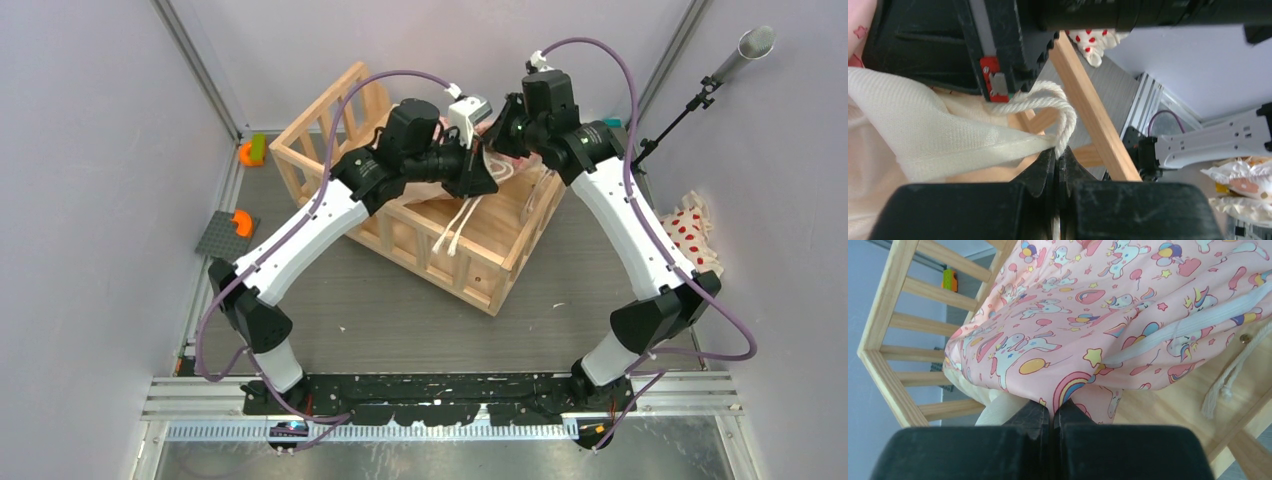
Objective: Set up the pet bed
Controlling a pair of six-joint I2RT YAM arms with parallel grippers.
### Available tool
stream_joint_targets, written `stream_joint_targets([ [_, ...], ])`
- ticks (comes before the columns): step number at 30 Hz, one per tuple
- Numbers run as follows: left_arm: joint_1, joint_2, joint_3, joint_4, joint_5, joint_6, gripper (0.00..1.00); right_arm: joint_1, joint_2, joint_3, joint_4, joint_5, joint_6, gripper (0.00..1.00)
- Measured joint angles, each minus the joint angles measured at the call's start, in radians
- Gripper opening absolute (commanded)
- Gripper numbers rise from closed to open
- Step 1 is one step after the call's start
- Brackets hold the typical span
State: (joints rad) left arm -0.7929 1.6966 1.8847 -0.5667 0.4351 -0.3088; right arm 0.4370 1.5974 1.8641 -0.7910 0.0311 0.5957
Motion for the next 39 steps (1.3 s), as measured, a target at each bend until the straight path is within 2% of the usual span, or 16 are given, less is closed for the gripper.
stream_joint_targets([
  [9,0.0,0.102,0.15,0.04,-0.039,-0.051,0.0,-0.025,0.06,0.04,-0.004,0.024,-0.024,0.04],
  [19,0.01,0.11,0.159,0.047,-0.095,-0.052,0.0,-0.052,0.072,0.064,-0.002,0.032,-0.045,0.08],
  [29,0.024,0.152,0.234,0.043,-0.107,-0.061,0.0,-0.071,0.119,0.113,-0.004,0.022,-0.044,0.12],
  [34,0.024,0.152,0.222,0.054,-0.101,-0.078,0.0,-0.074,0.122,0.126,-0.009,0.015,-0.045,0.24],
  [39,0.024,0.097,0.042,0.097,-0.084,-0.108,0.0,-0.077,0.122,0.127,-0.011,0.01,-0.056,0.47],
])
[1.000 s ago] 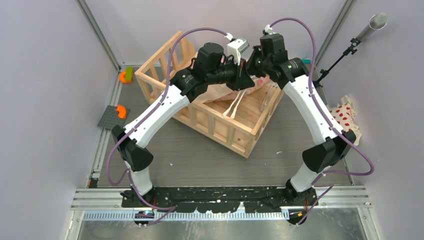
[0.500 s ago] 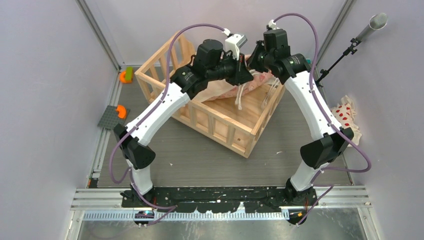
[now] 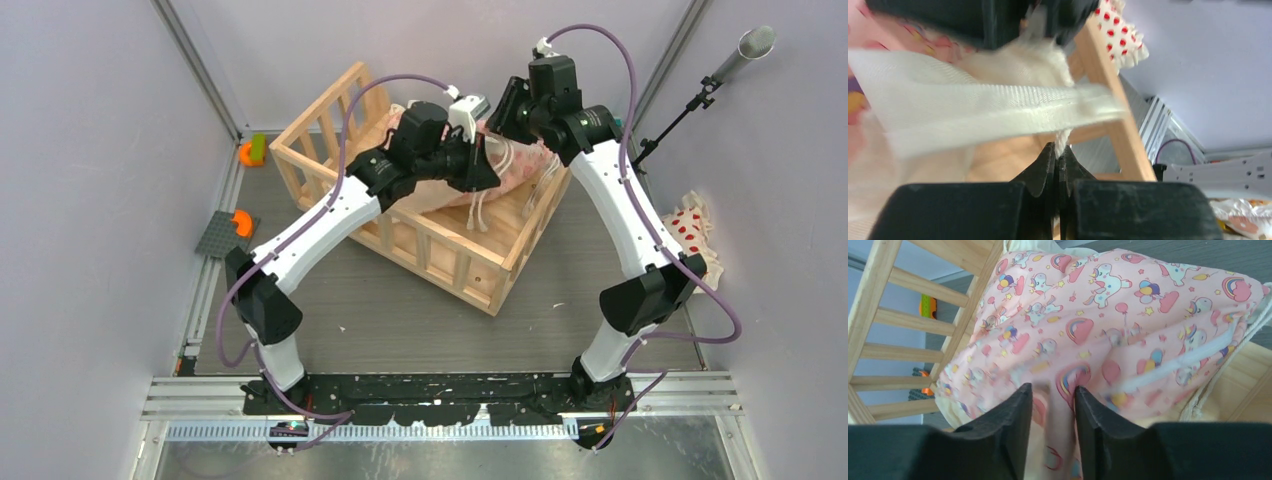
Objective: Set up the pet bed
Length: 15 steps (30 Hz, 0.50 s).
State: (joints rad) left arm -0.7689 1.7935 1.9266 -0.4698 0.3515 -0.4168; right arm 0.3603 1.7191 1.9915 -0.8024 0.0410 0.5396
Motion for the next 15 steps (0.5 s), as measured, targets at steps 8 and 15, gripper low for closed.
stream_joint_targets([
  [8,0.0,-0.063,-0.174,0.031,0.024,-0.049,0.0,-0.003,-0.05,0.0,-0.031,-0.039,-0.021,0.7],
  [15,-0.019,-0.076,-0.185,0.069,0.048,-0.076,0.0,-0.002,-0.203,-0.038,-0.059,-0.04,-0.041,0.7],
])
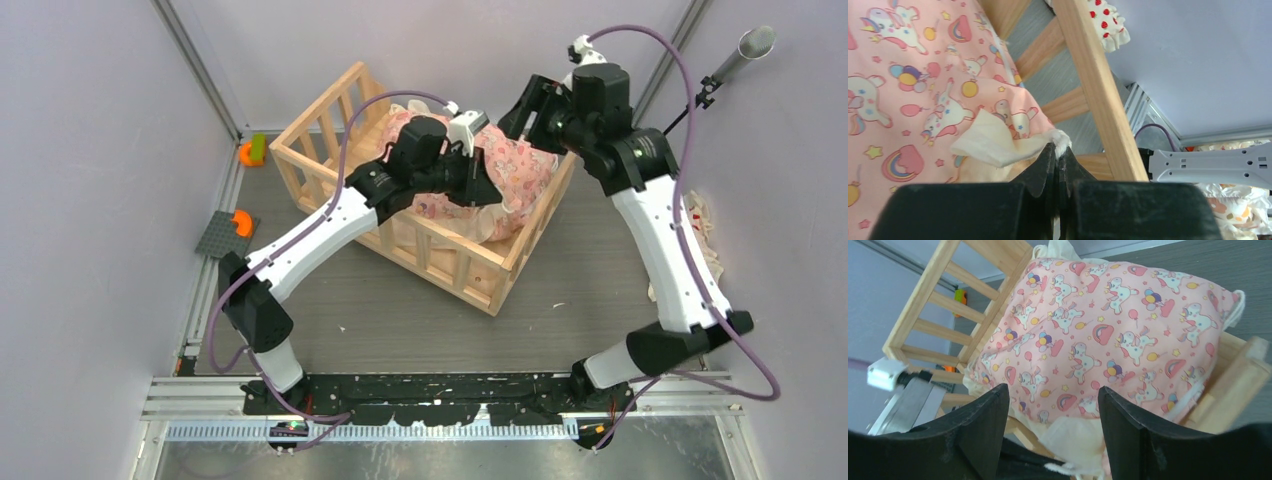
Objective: Set up the pet bed
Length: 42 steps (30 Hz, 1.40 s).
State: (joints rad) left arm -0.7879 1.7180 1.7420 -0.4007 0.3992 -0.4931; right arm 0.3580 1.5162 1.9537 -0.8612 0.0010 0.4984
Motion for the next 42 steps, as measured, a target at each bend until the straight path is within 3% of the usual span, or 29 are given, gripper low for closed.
stream_joint_targets([
  [11,-0.072,0.0,-0.07,0.0,0.039,-0.016,0.0,0.0,-0.486,-0.373,0.003,0.1,0.019,0.59],
  [19,-0.101,-0.005,-0.133,0.005,0.039,-0.034,0.0,0.0,-0.748,-0.634,0.008,0.101,0.068,0.55],
  [32,-0.135,-0.031,-0.176,0.094,0.01,-0.098,0.0,-0.002,-1.077,-1.079,0.089,-0.038,0.174,0.4],
  [42,-0.139,-0.056,-0.225,0.157,-0.028,-0.13,0.0,-0.002,-1.17,-1.323,0.275,-0.12,0.317,0.35],
])
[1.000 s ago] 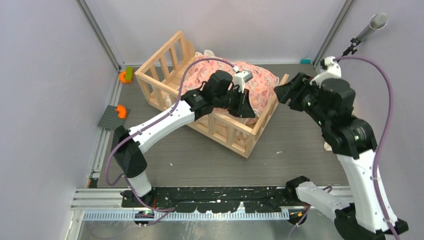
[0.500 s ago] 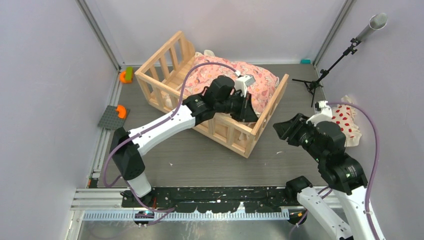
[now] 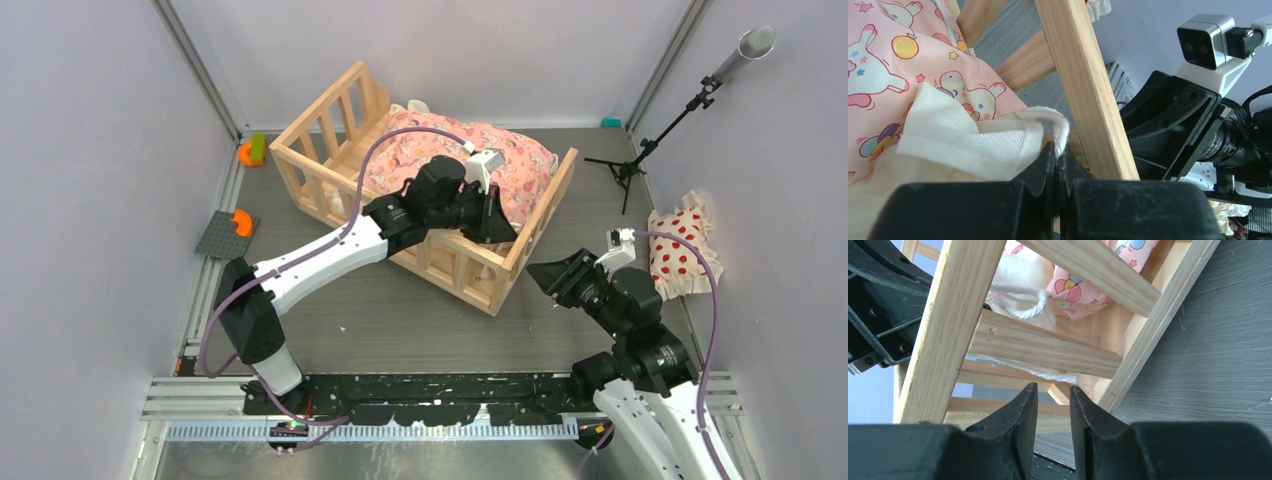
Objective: Set up the pet bed
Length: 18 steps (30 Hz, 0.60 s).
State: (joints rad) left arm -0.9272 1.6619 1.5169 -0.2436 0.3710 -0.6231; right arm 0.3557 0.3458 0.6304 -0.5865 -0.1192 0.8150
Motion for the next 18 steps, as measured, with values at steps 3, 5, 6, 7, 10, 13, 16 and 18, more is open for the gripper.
stream_joint_targets([
  [3,-0.002,0.0,0.01,-0.021,-0.013,0.002,0.0,0.0,-0.007,-0.021,0.032,0.001,0.011,0.34],
  [5,-0.005,0.005,0.036,-0.08,-0.021,0.012,0.0,0.0,-0.007,-0.024,0.048,0.0,0.012,0.34],
  [6,-0.008,0.01,0.056,-0.121,-0.022,0.022,0.0,0.0,-0.007,-0.028,0.064,-0.002,0.012,0.34],
  [7,-0.01,0.016,0.073,-0.156,-0.023,0.029,0.0,0.0,-0.007,-0.033,0.077,-0.005,0.012,0.34],
  [10,-0.016,0.036,0.121,-0.238,-0.023,0.041,0.0,0.0,-0.003,-0.064,0.13,-0.023,0.02,0.34],
  [13,-0.016,0.047,0.143,-0.274,-0.023,0.05,0.0,0.0,0.006,-0.107,0.177,-0.039,0.036,0.31],
  [16,-0.016,0.051,0.151,-0.293,-0.021,0.053,0.0,-0.005,0.006,-0.127,0.199,-0.053,0.057,0.29],
  [18,-0.016,0.051,0.151,-0.302,-0.02,0.055,0.0,-0.005,0.006,-0.135,0.215,-0.072,0.067,0.28],
])
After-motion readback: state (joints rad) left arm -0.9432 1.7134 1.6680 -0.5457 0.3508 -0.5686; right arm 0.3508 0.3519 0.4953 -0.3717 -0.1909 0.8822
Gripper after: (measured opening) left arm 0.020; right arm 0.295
